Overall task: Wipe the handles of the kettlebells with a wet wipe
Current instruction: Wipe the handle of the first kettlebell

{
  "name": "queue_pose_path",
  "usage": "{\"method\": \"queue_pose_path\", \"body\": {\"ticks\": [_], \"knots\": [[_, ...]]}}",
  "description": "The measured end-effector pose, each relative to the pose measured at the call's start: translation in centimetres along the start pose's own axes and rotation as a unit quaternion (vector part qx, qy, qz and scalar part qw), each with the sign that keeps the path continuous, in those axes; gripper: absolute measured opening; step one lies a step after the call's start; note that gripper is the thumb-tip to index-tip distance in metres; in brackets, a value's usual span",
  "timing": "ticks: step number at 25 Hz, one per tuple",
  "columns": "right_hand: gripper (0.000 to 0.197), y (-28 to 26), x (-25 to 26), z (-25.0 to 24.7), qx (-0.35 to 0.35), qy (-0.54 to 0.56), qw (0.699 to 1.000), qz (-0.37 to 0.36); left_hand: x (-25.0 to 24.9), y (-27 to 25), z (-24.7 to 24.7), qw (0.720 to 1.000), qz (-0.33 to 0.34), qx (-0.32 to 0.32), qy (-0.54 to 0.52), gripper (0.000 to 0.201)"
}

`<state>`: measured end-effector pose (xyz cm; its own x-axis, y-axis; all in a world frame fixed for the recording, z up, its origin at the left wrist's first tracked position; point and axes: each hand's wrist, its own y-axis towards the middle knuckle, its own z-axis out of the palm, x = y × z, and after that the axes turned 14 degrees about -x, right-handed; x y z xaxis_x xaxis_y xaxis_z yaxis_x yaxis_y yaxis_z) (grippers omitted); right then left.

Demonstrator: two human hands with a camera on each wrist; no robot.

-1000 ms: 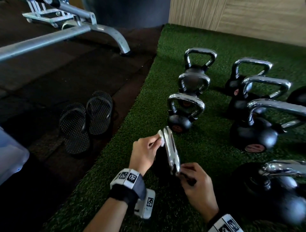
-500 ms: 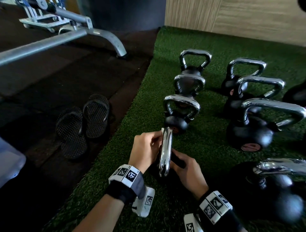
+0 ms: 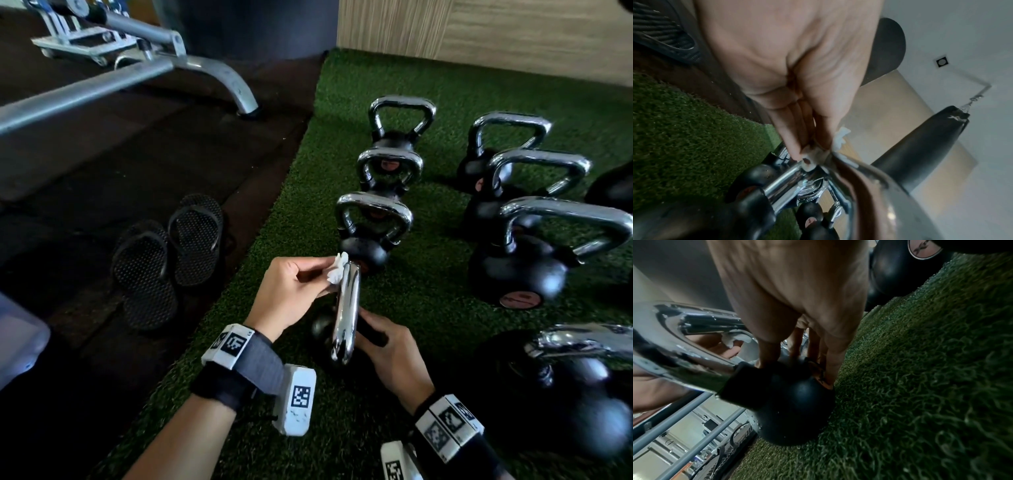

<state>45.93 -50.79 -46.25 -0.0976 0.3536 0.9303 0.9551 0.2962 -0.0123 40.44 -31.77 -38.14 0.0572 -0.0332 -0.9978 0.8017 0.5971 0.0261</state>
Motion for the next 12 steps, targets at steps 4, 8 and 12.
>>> {"method": "queue_pose_path", "body": {"ticks": [4,8,12], "knots": [[0.064,-0.2,0.1,0.2,-0.001,0.037,0.999,0.006,-0.6,-1.1,-1.1,0.995,-0.094,0.023,-0.032,0.022],[0.063,0.0,0.3,-0.2,0.003,0.025,1.000,-0.001,-0.9,-2.7,-2.1,0.998,-0.005,0.021,0.059,0.019],[0.053,0.0,0.2,-0.5,0.009,0.023,1.000,0.000,-0.9,-3.9,-3.1,0.989,-0.115,0.092,0.015,0.023]]}}
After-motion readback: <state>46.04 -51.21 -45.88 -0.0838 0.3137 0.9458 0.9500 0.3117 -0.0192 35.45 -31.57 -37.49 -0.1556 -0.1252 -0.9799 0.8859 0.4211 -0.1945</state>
